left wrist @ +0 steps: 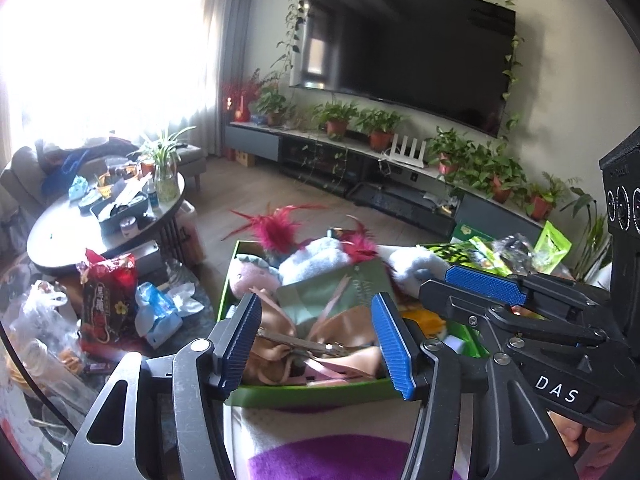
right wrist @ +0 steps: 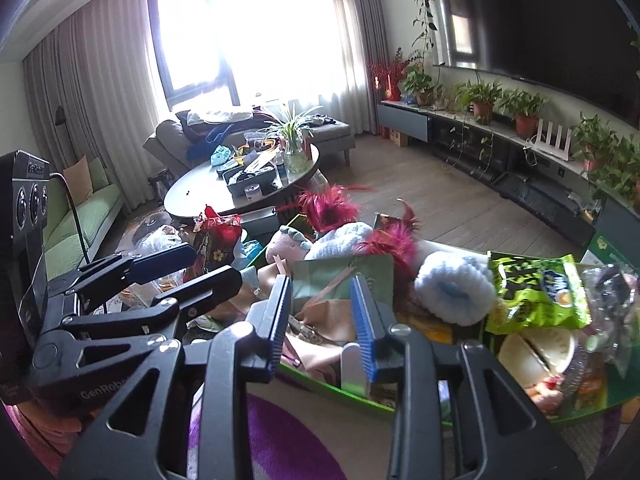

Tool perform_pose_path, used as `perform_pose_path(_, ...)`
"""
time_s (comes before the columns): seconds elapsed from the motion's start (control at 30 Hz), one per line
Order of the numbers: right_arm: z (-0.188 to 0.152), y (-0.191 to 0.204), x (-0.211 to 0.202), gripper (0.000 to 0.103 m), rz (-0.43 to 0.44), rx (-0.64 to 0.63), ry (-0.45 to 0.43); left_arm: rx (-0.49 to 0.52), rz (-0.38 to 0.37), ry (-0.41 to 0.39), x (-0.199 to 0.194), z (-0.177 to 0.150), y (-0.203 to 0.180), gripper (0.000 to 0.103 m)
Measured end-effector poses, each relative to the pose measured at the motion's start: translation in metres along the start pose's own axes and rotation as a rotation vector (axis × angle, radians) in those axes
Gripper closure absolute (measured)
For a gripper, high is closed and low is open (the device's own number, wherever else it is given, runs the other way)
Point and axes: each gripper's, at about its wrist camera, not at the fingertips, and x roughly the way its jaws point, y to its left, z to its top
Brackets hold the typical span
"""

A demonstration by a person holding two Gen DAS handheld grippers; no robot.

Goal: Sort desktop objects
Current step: 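Open both tools to release the bow into the box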

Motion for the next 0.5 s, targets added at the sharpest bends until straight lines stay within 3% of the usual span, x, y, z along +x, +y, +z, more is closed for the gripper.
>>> perform_pose_path(0.5, -0.017, -0.001, -0.068, 0.064, 0.005, -0.016, -0.052, 0.023, -0.007, -0.030, -0.045, -0.010, -0.040, 0.045)
